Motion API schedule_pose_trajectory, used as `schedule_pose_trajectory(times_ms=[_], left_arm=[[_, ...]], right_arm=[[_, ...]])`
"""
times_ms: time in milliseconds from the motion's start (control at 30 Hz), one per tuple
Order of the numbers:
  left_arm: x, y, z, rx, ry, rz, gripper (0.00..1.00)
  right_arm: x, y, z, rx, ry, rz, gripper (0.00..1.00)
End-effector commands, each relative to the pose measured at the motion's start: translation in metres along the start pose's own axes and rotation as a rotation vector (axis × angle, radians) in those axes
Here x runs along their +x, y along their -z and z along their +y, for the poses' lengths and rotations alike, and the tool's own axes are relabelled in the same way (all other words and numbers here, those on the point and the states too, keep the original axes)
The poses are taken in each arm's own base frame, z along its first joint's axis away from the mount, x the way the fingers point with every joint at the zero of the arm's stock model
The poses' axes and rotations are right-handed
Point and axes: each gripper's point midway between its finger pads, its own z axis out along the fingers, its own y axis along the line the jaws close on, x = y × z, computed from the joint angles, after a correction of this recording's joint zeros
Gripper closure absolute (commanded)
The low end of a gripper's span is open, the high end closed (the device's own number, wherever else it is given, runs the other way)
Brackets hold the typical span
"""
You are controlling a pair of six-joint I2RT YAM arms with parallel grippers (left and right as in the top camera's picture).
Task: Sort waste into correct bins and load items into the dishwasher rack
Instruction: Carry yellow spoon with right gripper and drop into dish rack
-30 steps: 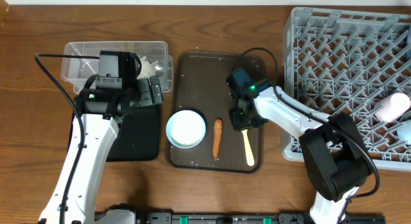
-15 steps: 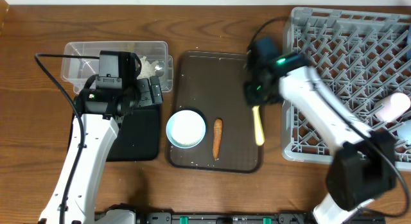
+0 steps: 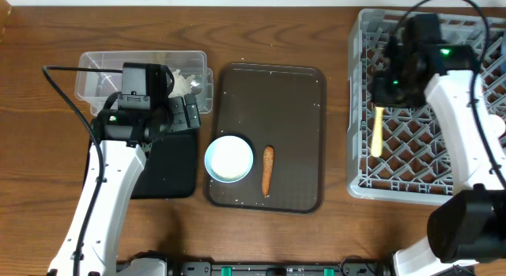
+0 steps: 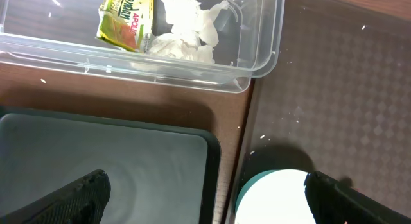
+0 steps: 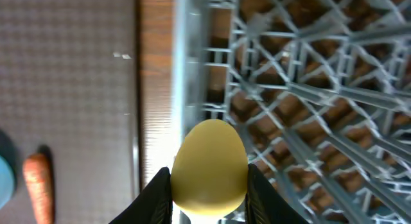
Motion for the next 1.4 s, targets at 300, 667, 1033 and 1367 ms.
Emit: schedule_pose_trajectory(times_ms=[300,667,1033,1367], left_arm=[[0.001,-0.002,0.005,-0.02,-0.005,0.006,0.01],[0.001,-0.002,0.005,-0.02,-0.005,0.006,0.02],[0.001,-0.002,0.005,-0.019,-0.005,0.006,0.01],[0.0,-0.001,-0.021,0.099,-0.022,0.003,0.02]], right_arm=[[0.033,-0.049,-0.007,0.003,0.036,0.087,0.68],[0.031,-0.055,-0.007,0.001,0.037,0.073,0.6],[0.031,-0.055,-0.007,-0.002,0.037,0.07,0.44],[-0.001,-0.016,0.003,-0.05,0.041,-0.067,0.17]])
